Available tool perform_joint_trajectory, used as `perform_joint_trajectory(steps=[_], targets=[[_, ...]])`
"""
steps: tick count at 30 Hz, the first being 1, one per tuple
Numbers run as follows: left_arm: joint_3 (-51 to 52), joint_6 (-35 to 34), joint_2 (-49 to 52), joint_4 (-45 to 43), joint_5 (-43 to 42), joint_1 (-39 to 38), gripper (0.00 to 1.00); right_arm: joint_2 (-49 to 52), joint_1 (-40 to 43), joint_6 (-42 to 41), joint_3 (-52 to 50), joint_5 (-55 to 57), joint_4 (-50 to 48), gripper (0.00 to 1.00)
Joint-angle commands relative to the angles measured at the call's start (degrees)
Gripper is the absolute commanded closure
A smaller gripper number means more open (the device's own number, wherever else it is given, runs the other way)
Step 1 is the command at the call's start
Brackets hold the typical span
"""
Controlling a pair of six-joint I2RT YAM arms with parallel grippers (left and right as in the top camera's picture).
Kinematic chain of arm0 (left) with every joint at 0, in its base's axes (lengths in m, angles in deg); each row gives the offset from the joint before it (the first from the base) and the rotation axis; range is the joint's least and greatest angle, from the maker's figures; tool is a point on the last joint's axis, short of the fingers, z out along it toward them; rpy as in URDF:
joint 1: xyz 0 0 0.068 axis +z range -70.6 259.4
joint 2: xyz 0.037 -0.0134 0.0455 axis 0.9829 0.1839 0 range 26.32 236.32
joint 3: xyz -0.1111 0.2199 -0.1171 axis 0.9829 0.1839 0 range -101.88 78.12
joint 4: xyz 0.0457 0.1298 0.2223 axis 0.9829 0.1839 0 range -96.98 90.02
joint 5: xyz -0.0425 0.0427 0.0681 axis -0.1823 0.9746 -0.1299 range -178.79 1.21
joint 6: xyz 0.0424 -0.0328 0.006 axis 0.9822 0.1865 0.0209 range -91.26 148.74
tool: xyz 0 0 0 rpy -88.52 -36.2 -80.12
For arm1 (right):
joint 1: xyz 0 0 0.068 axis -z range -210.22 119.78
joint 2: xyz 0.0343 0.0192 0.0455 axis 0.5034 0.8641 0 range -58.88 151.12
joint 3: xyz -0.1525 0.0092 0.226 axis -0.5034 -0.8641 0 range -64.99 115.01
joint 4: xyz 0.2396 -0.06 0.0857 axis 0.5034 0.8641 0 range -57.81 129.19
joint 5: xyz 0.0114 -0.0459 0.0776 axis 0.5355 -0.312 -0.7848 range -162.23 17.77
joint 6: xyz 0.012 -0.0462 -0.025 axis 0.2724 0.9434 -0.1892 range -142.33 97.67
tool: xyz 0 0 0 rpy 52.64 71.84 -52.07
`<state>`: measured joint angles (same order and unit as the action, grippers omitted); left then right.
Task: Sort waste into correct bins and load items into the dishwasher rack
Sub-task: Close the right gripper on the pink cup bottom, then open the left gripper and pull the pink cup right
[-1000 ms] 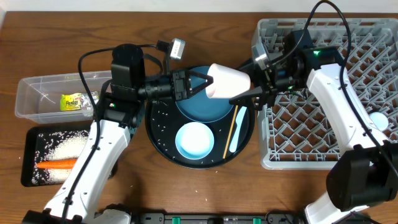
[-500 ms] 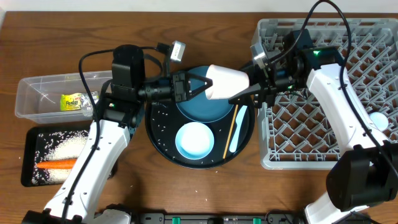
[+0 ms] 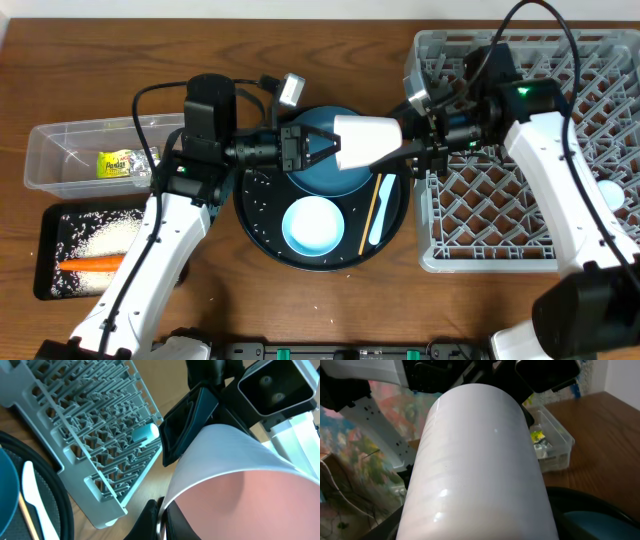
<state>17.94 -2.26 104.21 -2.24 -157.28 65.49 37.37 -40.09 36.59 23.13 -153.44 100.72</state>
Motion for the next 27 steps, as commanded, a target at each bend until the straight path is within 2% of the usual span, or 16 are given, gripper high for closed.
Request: perform_joint_trajectory(steps=[1,10,16,18,27], targets=[[0.07,2.43,0.37,2.21,2.89,0.42,0.94,-4.66,2.23,-5.7,1.16,-4.11,-0.66,0.99],[0.07,5.99,0.37,10.56,12.33,0.39,0.94,-8.83,2.75,-20.68,1.16,9.84,-2.21,0.99],[0.07,8.55,0.37,15.93,16.04,0.39,0.94,-11.54,2.86,-46.21,1.16,34.32,-3.28,0.99],[0.07,8.55,0.37,17.35,18.05,0.39,0.94,-11.98,3.13,-52.39,1.16,41.59,-1.53,0.99],[0.07,8.52,0.35,22.08,24.5,0.39,0.94,-12.0,6.21,-62.71,1.16,58.75,11.93,0.99]])
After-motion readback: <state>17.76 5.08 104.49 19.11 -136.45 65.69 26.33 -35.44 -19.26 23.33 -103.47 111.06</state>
